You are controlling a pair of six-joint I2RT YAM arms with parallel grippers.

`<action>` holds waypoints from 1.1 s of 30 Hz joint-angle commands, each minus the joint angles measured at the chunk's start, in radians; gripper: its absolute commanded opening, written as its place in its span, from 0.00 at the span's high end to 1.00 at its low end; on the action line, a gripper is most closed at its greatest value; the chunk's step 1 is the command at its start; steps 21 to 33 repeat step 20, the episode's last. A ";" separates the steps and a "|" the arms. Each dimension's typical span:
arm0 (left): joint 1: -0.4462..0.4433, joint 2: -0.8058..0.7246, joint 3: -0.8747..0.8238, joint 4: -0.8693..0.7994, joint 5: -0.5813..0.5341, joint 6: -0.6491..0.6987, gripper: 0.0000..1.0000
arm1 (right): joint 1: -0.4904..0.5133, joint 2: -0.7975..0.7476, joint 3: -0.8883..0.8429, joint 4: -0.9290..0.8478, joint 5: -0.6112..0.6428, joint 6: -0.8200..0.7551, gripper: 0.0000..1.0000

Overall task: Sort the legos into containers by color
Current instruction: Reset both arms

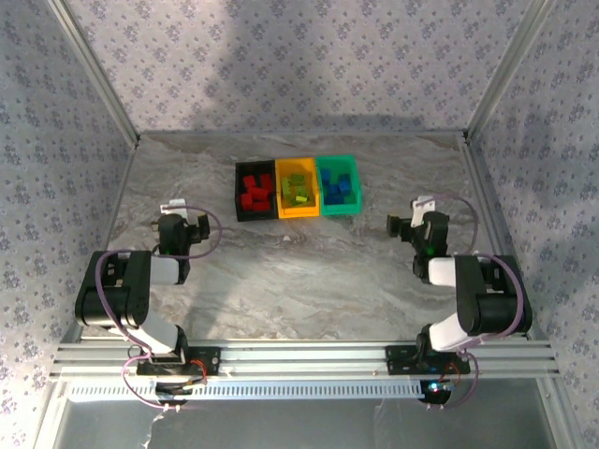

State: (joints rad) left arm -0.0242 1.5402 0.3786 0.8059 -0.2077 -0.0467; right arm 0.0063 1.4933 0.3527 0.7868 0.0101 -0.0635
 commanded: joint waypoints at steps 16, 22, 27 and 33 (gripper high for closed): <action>0.008 -0.005 0.022 0.034 0.033 0.009 0.00 | -0.042 0.025 0.048 -0.014 -0.007 0.029 0.00; 0.009 -0.006 0.022 0.033 0.032 0.008 0.00 | -0.043 0.024 0.048 -0.012 -0.004 0.029 0.00; 0.009 -0.006 0.022 0.033 0.032 0.008 0.00 | -0.043 0.024 0.048 -0.012 -0.004 0.029 0.00; 0.009 -0.006 0.022 0.033 0.032 0.008 0.00 | -0.043 0.024 0.048 -0.012 -0.004 0.029 0.00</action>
